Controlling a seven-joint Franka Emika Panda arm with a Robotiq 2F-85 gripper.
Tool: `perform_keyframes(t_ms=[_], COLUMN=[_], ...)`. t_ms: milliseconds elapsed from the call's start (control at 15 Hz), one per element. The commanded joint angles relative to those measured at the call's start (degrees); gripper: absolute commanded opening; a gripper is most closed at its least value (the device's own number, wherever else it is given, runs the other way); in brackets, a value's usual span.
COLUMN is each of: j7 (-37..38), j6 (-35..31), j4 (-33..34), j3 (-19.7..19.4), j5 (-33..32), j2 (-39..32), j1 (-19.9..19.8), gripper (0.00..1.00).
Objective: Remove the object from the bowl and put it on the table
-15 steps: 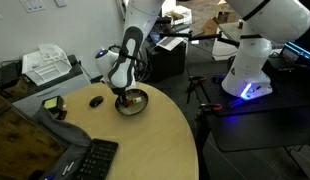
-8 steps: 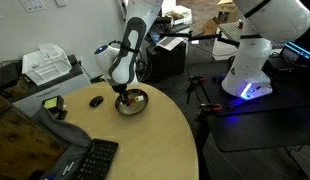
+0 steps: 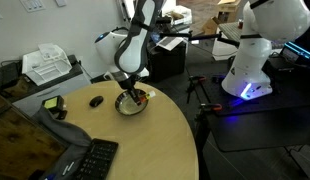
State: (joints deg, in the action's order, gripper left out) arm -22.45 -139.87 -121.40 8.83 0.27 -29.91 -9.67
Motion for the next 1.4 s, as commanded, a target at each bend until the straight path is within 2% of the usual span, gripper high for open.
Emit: perform_keyframes(t_ms=[0,267,333,467,667,1133,1200,1267,1333], j7=[0.78,2.2,3.08,3.67,5.29,9.26,10.09,10.96,11.92], j6=[-0.11,-10.42,-14.44,-18.4,-22.07,-30.37,-31.25,-31.2,-29.93], j4=[-4.72,-8.32,-9.02,-9.89,-11.08,-10.81,-10.66,-10.45,-10.13], j3=[0.27,2.24,2.28,2.74,2.73,4.14,3.64,2.11,0.51], j5=[1.66,3.96,3.51,2.4,1.21,1.21,0.99,0.12,-0.73], j2=[2.83,0.91,-0.22,-1.68,-3.7,-7.17,-7.35,-7.22,-6.88], j1=[3.01,6.02,7.16,8.71,11.19,13.43,14.05,15.48,16.89], gripper=[0.09,0.09,0.09,0.09,0.09,0.09,0.16,0.59,0.6])
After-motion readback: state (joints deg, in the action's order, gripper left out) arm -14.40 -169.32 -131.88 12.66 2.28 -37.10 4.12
